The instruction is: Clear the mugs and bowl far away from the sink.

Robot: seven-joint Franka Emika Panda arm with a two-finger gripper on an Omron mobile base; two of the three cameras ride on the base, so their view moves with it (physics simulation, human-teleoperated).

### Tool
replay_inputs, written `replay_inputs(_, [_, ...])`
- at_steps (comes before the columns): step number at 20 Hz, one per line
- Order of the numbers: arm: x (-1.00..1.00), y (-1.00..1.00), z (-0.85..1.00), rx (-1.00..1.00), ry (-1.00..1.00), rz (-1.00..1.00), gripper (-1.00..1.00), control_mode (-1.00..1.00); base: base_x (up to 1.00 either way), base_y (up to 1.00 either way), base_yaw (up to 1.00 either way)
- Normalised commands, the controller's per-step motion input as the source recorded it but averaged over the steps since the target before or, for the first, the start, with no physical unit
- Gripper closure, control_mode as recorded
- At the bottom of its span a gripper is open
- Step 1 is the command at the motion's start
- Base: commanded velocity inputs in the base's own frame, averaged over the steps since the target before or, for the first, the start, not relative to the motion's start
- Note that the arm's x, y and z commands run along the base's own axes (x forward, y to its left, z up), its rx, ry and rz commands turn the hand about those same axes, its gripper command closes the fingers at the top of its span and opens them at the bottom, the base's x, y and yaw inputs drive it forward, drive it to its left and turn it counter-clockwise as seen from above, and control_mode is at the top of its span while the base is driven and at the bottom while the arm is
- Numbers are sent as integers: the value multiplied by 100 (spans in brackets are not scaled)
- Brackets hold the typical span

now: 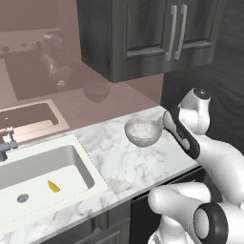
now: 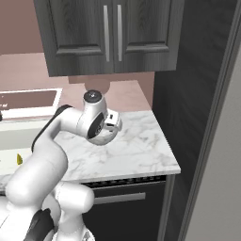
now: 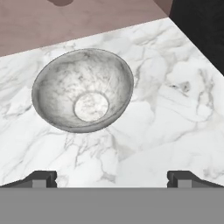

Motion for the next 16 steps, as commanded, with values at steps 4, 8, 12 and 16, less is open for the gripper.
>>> replay_inputs(4, [46,0,-32,0,0,0,-100,-100,0,0,0])
replay_inputs(8, [45,0,-32,0,0,0,-100,-100,0,0,0])
replay_inputs(12, [39,-1,-29,0,0,0,-100,-100,0,0,0])
replay_inputs(16, [25,-6,-11,0,0,0,-100,-100,0,0,0])
